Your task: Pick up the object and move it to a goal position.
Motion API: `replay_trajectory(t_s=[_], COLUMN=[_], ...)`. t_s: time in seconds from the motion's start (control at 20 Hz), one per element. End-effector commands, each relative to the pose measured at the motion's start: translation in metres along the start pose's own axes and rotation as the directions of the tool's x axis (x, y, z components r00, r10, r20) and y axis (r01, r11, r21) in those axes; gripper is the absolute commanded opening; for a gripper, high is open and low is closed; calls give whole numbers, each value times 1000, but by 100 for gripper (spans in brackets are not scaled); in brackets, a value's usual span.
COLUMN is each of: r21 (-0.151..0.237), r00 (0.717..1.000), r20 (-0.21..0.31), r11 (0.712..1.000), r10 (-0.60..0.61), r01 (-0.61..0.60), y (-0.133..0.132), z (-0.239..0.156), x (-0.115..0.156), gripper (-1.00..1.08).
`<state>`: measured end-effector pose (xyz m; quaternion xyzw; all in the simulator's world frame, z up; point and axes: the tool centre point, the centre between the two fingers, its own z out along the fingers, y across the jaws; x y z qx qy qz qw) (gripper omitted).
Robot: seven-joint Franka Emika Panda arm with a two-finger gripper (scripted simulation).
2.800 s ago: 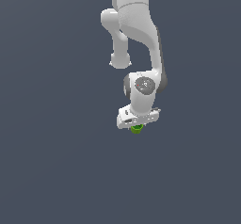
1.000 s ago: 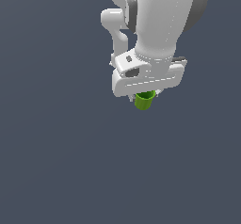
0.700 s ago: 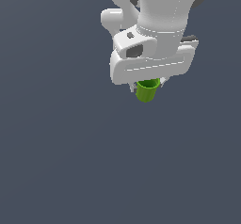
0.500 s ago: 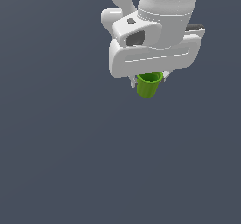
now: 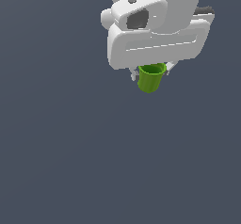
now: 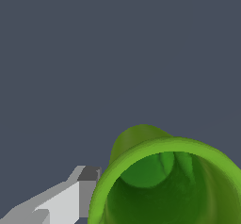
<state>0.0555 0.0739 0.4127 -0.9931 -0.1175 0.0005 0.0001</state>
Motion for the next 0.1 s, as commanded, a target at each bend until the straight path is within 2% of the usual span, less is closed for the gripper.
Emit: replay_trajectory(t_s=[0.0,0.05], r21=[0,0], r00=[1000,1000], r20=[-1,-1], r11=[1000,1000], r10=[0,0], r01=[0,0], y=[0,0], z=[-3,-3], x=[1,1], gripper=[-100,-100])
